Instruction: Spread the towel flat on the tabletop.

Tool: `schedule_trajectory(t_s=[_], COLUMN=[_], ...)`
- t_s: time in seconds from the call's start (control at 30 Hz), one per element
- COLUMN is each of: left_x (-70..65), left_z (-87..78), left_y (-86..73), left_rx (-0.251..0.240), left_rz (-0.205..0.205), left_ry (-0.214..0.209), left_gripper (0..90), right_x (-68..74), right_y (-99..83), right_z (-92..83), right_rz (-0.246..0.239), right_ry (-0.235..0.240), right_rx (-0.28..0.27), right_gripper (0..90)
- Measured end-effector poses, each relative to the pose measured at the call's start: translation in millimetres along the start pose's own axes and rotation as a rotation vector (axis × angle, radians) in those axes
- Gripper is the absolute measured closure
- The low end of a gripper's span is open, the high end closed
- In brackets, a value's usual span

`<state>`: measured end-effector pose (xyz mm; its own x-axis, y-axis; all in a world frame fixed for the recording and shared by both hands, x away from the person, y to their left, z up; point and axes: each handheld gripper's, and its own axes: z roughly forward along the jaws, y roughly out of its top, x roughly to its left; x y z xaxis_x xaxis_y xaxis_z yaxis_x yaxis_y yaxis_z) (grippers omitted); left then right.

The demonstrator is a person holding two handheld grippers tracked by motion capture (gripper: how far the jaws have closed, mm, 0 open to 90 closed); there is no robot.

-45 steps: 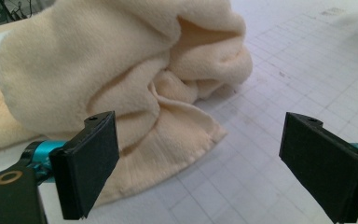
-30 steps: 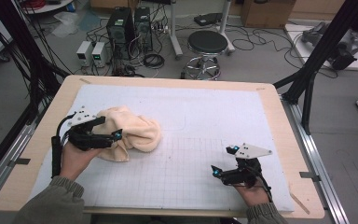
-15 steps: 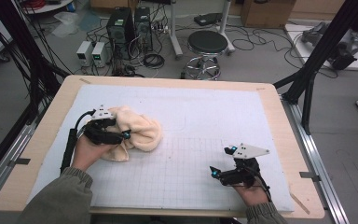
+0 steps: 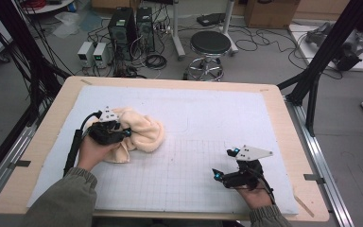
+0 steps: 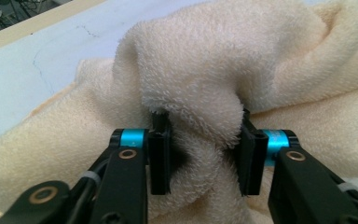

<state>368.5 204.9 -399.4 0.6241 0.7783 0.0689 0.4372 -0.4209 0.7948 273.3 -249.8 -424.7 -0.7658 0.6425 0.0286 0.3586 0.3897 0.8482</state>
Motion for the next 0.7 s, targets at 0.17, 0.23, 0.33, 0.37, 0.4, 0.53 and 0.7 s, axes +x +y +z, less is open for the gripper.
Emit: schedule_trajectory(t_s=[0.17,0.23,0.33,0.37,0.4,0.53,0.7], left_x=[-2.0,-2.4,-1.9,-2.1,-2.1,-2.5,-4.0], left_z=[-5.8,-6.9,-8.2,-8.3,-8.3,-10.7,-15.4], left_y=[-0.3,-2.1,-3.6,-3.6,-3.6,-2.8,-1.2], left_rx=[-0.012,-0.022,-0.028,-0.031,-0.031,-0.034,-0.059], left_rz=[0.009,-0.001,-0.003,-0.005,-0.005,-0.011,-0.029], left_ry=[-0.008,-0.011,-0.015,-0.016,-0.016,-0.026,-0.047], left_gripper=[67.7,67.7,67.8,67.8,67.8,68.1,68.7], right_x=[-0.2,0.0,0.2,0.0,0.0,0.0,0.2], right_y=[0.1,0.1,0.1,0.1,0.1,0.2,0.1], right_z=[-0.6,-0.1,0.1,0.0,0.0,0.2,0.3], right_rz=[0.008,0.012,0.002,0.0,0.0,0.003,0.002], right_ry=[0.001,0.0,0.004,0.002,0.002,0.005,0.006], right_rx=[-0.002,0.0,0.002,0.0,0.0,-0.001,0.003], right_gripper=[9.2,9.2,9.2,9.1,9.1,9.2,9.1])
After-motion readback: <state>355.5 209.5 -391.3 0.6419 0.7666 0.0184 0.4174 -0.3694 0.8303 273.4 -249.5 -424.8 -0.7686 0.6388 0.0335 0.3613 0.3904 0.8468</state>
